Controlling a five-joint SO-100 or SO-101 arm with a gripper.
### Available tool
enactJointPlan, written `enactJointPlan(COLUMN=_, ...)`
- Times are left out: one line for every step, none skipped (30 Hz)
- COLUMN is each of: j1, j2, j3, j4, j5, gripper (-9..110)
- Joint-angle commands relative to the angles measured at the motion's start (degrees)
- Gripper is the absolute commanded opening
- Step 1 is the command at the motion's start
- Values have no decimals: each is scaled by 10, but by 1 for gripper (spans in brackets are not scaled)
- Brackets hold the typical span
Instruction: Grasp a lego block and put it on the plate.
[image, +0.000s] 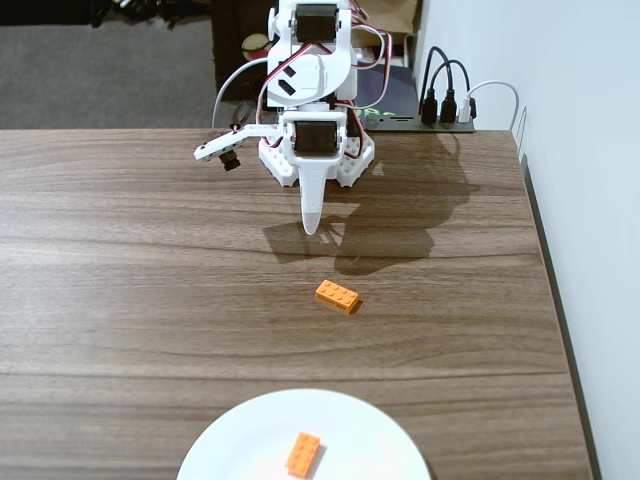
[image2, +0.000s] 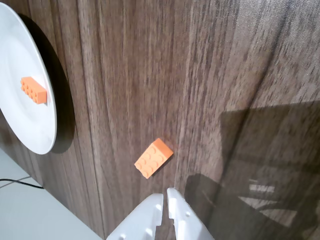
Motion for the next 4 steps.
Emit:
enactJointPlan(j1=-3, j2=-3, j3=-3, j4=3, j5=-1, gripper=0)
enactJointPlan(j1=-3, j2=-3, j3=-3, j4=3, j5=-1, gripper=0)
enactJointPlan(j1=-3, j2=-3, j3=-3, j4=3, j5=-1, gripper=0)
enactJointPlan(j1=-3, j2=-3, j3=-3, j4=3, j5=-1, gripper=0)
